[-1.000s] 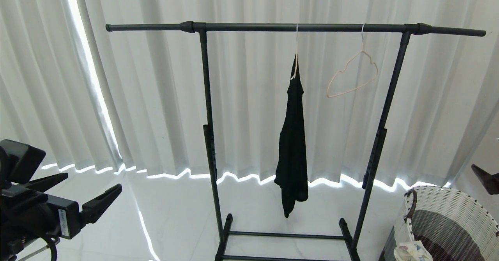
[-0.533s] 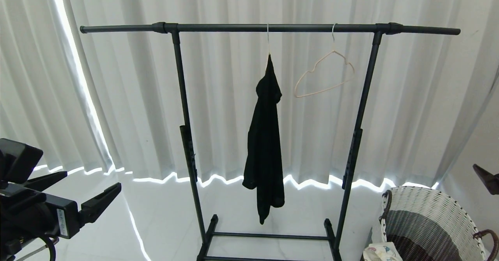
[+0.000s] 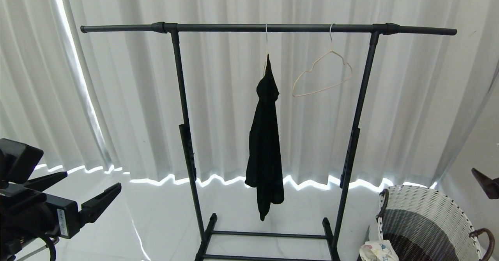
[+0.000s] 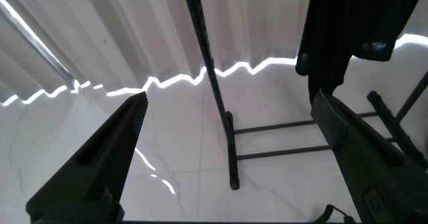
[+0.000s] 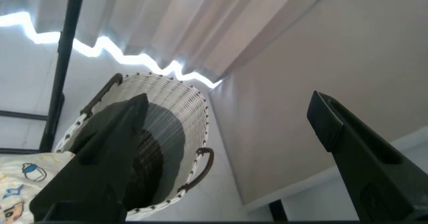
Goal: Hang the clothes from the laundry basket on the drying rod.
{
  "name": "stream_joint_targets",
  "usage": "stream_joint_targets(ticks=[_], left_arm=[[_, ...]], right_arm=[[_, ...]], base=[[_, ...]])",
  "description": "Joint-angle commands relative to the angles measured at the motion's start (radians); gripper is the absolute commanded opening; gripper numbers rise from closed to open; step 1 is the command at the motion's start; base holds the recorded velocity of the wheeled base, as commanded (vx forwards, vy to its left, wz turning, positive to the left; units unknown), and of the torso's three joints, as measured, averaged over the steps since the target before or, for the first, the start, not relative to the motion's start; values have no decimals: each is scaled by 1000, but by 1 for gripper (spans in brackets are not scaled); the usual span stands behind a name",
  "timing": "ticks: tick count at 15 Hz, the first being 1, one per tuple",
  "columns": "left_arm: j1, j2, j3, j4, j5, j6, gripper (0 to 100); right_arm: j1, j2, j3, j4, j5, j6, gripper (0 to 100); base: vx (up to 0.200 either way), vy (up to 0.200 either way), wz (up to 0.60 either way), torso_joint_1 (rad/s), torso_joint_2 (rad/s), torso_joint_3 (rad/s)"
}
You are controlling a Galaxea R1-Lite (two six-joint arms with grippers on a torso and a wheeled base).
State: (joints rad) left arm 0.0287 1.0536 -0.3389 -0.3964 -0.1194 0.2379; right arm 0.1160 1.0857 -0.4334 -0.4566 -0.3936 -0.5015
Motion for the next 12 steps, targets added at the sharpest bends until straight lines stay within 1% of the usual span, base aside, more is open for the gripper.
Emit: stream_joint_targets(ticks=[1,3,6,7,8,9,11,12], left_arm=[[0,0,0,1,0,1,100],[0,0,-2,1,0,1,100],[0,0,0,1,0,1,100],[-6,-1,0,1,-2,1,100],[-38,0,1,1,-2,0,100],[-59,0,1,1,-2,1,100],[-82,8,-2,1,-2,1,100],[-84,11,-3,1,0,1,100]], right_arm=[[1,2,4,-1,-1,0,100],[1,2,4,1,-1,0,100],[1,2,21,-1,-1,0,100],[1,8,53,-1,1,-2,100],[4,20,76,-1,6,0,100],[7,42,93,-1,29,3,100],[8,115,91,-1,156,23,100],[13,157,88,-1,206,23,100]], base=[[0,0,0,-56,183,124],[0,0,0,-98,329,224],[0,0,0,-2,58,20],[0,0,0,-51,173,124],[0,0,0,-51,90,76],[0,0,0,-12,66,46],[0,0,0,0,0,0],[0,0,0,0,0,0]])
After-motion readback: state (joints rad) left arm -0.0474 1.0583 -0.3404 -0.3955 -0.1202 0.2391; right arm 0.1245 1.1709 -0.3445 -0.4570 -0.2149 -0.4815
